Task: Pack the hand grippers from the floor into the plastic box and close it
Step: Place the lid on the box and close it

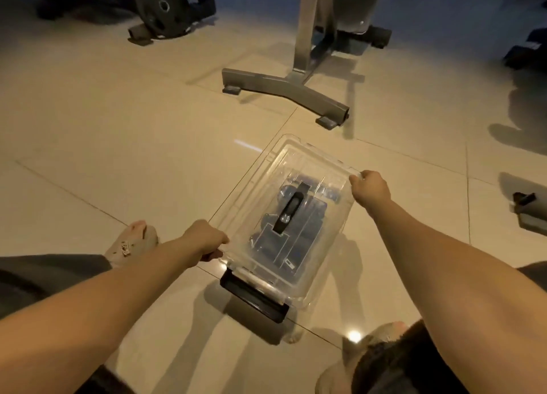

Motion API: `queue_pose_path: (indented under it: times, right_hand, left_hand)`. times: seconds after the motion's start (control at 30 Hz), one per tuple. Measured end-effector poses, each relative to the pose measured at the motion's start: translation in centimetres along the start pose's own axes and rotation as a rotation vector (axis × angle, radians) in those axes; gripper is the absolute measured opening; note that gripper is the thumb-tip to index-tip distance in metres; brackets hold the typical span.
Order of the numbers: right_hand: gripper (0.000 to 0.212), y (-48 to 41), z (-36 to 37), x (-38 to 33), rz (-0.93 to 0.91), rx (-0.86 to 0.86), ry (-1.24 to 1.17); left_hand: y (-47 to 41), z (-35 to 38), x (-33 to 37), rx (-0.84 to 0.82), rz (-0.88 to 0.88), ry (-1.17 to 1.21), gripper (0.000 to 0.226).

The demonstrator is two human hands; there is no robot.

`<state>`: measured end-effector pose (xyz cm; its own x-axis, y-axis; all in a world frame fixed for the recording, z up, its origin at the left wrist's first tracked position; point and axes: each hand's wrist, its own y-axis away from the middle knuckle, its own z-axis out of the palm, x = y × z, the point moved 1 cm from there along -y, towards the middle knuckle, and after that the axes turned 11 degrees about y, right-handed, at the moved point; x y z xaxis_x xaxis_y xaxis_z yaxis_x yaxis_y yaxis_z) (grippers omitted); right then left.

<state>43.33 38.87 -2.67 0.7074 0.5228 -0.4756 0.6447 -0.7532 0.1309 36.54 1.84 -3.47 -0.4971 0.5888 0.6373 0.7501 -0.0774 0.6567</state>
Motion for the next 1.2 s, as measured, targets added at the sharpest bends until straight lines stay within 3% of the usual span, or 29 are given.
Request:
queue_pose_path:
  times: [0.23,0.37,0.47,0.6,0.8,0.9,1.03,1.13,1.2]
  right_hand:
    - [0.035,-2.0,0.7,-0.2,-0.115,-0.050,0.089]
    - [0.028,-1.9,2.7,1.2,-0.132,-0.153,0.233]
    - [0.022,-2.0,3.7,1.9,-0.190,-0.213,0.311]
    - [0.028,-2.2,4.1,2.0,-0.288,-0.237,0.252]
    - [0.032,-3.1,3.9,2.4,-0.167,-0.284,0.111]
    - [0.024,-3.2,3.8,2.8,-0.096,-0.338,0.047]
    - [0.020,-2.0,2.4,3.2,-0.026,-0.497,-0.021]
    - [0.028,-0.5,1.8,3.8,-0.024,-0.750,0.086]
    - [0.033,0.2,2.3,4.0,-0.022,-0.746,0.049]
  left_hand:
    - [1.4,0.8,-0.7,0.256,0.047,0.108,0.024]
    - [2.4,2.4,-3.5,0.178,-0.029,0.045,0.017]
    - [2.5,3.4,-5.2,0.250,0.001,0.006,0.014]
    - [3.4,4.7,-5.8,0.147,-0.049,0.237,0.030]
    - [2.9,5.2,-5.5,0.164,-0.046,0.438,0.058]
    - [2.3,3.9,-5.3,0.153,-0.030,0.435,0.056]
    - [0.9,2.2,-5.1,0.274,-0.007,0.430,0.047]
    - [-0.9,0.7,-5.8,0.398,0.020,0.458,0.058]
    - [-0.8,0.4,-6.0,0.411,0.016,0.441,0.071]
